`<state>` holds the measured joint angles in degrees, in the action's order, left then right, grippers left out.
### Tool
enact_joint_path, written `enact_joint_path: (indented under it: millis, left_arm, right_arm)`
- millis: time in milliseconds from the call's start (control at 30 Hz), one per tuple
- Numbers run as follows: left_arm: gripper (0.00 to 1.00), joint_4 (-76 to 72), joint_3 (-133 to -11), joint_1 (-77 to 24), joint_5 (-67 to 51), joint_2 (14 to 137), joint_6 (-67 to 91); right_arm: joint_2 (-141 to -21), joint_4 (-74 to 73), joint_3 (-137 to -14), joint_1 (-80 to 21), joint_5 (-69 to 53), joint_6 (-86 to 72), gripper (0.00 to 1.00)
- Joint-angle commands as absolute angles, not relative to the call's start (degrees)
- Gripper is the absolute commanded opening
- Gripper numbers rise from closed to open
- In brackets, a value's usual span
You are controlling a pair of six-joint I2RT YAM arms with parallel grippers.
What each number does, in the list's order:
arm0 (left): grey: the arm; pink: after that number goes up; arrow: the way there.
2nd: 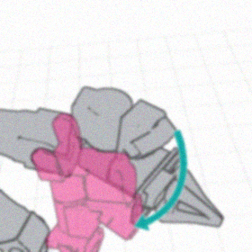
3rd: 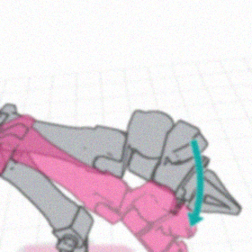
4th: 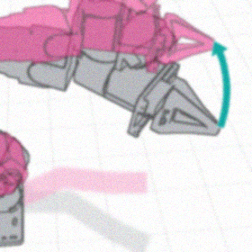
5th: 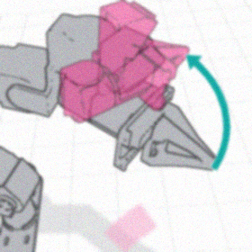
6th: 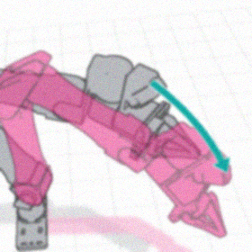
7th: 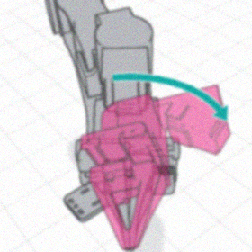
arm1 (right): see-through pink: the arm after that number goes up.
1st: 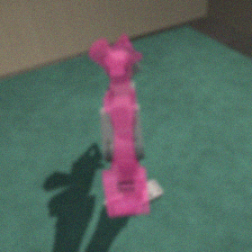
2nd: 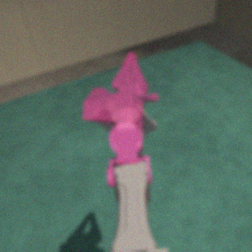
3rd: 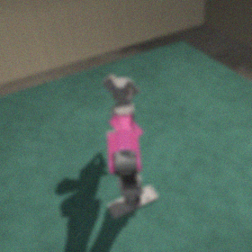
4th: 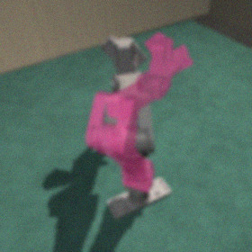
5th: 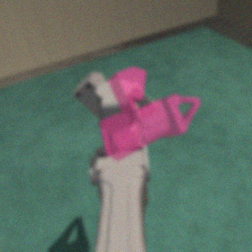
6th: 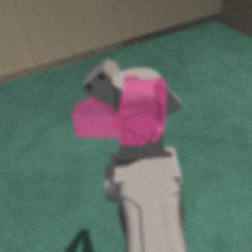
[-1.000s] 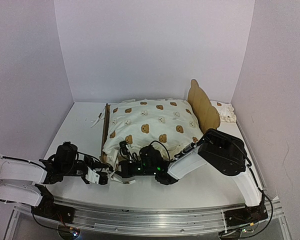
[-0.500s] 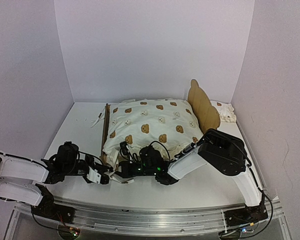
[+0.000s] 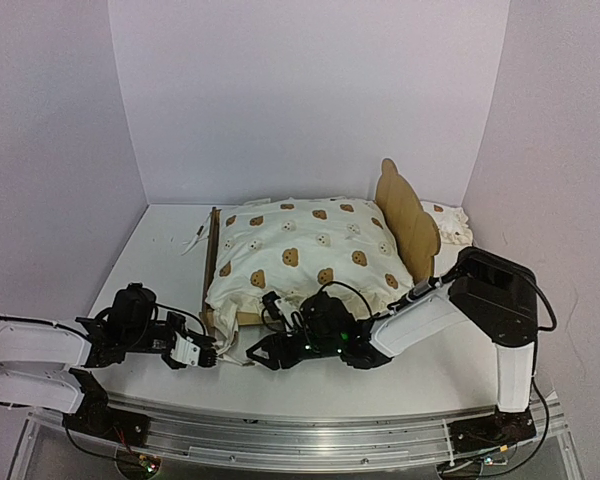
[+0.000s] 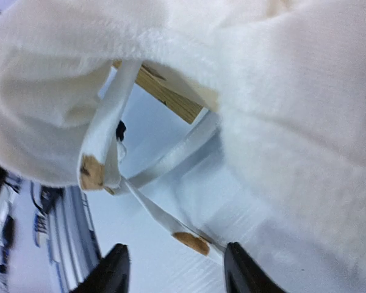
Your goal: Set up the pet bed
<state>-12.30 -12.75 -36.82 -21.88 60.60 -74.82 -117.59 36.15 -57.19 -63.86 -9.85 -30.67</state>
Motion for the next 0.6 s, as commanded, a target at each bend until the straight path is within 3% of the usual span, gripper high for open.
enact_joint_path:
  millis: [0, 67, 267, 400, 500, 567]
  left_arm:
    - [0.0, -11.39, -15.43, -37.01, -21.21, 60.23, -71.86]
    - [0.0, -11.45, -15.54, -37.0, -21.04, 60.54, -71.64]
    - [0.0, -11.46, -15.69, -37.01, -20.51, 60.65, -71.04]
    - [0.0, -10.78, -15.73, -37.01, -20.13, 59.76, -70.36]
    - [0.0, -9.9, -15.72, -37.0, -20.17, 58.94, -69.82]
    - [0.0, -9.51, -15.6, -37.0, -20.13, 58.51, -69.62]
  right_arm:
    - [-116.44, 28.81, -57.61, -69.13, -4.2, -8.22, 0.7]
    - [-118.67, 29.02, -59.56, -70.47, -1.11, -1.71, 0.75]
    - [-126.08, 33.06, -66.74, -70.59, 4.78, 3.9, 0.76]
    - [-129.1, 33.14, -68.88, -70.58, 5.32, 2.76, 0.7]
    - [-129.91, 33.22, -69.45, -70.58, 5.46, 2.87, 0.52]
    - [-129.86, 33.27, -69.77, -70.58, 5.97, 3.4, 0.53]
